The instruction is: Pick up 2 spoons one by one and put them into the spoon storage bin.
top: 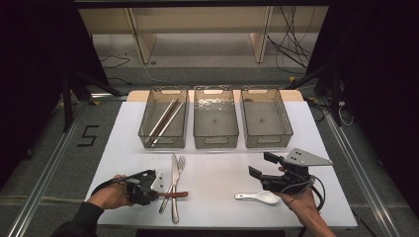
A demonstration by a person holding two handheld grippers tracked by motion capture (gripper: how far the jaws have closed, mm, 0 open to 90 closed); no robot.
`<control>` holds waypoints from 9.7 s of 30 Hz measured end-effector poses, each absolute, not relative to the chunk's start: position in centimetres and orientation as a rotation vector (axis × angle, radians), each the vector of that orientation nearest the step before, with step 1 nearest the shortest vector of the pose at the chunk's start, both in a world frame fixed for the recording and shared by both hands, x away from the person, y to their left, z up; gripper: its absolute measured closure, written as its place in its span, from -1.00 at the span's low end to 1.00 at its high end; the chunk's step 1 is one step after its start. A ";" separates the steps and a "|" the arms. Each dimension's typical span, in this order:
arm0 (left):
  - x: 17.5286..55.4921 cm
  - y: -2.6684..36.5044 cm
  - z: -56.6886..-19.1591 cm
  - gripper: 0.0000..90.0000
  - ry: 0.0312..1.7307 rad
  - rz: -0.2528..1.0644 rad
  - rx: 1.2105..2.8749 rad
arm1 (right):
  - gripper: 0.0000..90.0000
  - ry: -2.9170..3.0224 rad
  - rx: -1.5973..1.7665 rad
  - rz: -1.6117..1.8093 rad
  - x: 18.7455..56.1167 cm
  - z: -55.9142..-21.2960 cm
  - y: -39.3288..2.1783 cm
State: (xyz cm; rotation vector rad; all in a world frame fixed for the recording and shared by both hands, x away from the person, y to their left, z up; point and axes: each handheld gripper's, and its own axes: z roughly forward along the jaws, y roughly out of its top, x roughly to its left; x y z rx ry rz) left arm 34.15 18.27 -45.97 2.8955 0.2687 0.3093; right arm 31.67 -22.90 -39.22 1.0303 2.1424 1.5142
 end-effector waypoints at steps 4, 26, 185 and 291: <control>34.2 18.2 -45.9 0.67 0.271 0.307 2.889 | -0.40 2.142 1.031 1.515 31.7 -39.2 -22.9; 34.8 18.6 -44.3 0.85 0.453 0.265 2.740 | -0.40 2.137 1.035 1.517 31.7 -39.2 -23.0; 43.3 14.4 -38.1 -0.44 0.923 0.198 1.978 | -0.40 2.223 1.045 1.479 31.9 -39.7 -22.7; 34.7 19.4 -40.4 -0.64 0.965 0.277 1.960 | 0.71 2.955 0.654 0.500 35.1 -44.3 -17.9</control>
